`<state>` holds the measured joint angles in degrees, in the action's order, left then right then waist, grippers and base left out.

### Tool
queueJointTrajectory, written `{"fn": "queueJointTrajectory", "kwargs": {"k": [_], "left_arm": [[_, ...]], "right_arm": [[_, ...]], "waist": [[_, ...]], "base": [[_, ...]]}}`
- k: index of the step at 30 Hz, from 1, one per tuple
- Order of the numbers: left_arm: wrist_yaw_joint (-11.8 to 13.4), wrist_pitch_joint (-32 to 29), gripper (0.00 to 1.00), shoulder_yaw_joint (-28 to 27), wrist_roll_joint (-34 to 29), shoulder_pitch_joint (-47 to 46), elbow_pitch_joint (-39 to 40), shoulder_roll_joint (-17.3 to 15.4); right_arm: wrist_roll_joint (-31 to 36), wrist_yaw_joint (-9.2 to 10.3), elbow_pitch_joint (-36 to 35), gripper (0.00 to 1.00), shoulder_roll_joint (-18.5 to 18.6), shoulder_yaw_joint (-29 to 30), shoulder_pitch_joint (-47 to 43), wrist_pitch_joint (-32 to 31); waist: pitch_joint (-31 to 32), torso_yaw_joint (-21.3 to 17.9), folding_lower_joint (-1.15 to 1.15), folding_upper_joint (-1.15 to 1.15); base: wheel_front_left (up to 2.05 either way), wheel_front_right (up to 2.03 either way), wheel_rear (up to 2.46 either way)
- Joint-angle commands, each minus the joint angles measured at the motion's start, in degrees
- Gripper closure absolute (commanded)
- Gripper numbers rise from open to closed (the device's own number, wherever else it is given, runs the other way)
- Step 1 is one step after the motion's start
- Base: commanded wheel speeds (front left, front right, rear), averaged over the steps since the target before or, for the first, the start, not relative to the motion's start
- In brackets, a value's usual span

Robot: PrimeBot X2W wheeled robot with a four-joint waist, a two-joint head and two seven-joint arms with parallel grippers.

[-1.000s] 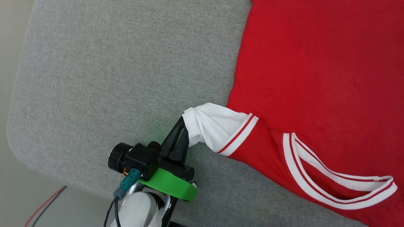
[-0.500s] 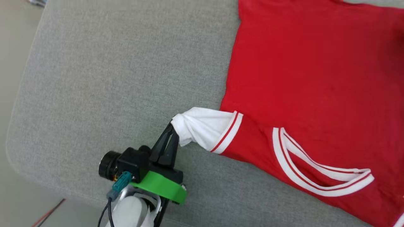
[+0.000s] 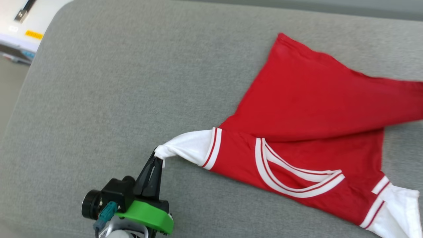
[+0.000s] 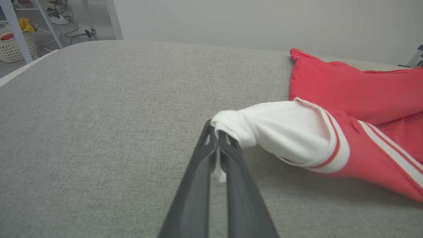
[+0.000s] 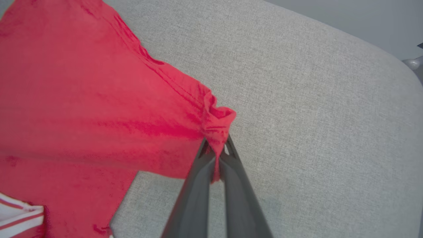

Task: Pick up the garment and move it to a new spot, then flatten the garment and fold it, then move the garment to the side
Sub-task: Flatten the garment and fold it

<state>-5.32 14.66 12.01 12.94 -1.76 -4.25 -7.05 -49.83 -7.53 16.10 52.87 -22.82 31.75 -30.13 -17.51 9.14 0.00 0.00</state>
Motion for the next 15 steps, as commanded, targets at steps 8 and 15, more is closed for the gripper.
{"fn": "queueJointTrajectory", "kwargs": {"k": [8,15], "left_arm": [[0.49,0.34,1.0,-2.24,0.18,3.65,-0.59,-0.56],[0.26,0.34,1.0,-2.96,-0.2,4.61,-1.04,-0.43]], "right_arm": [[-2.15,0.04,-4.37,1.0,0.76,10.12,-20.45,3.35],[-1.15,0.04,-8.4,1.0,-5.37,18.01,-36.93,2.49]], "waist": [[7.56,-6.25,0.0,0.0],[8.15,-6.79,0.0,0.0]], "base": [[0.0,0.0,0.0],[0.0,0.0,0.0]]}}
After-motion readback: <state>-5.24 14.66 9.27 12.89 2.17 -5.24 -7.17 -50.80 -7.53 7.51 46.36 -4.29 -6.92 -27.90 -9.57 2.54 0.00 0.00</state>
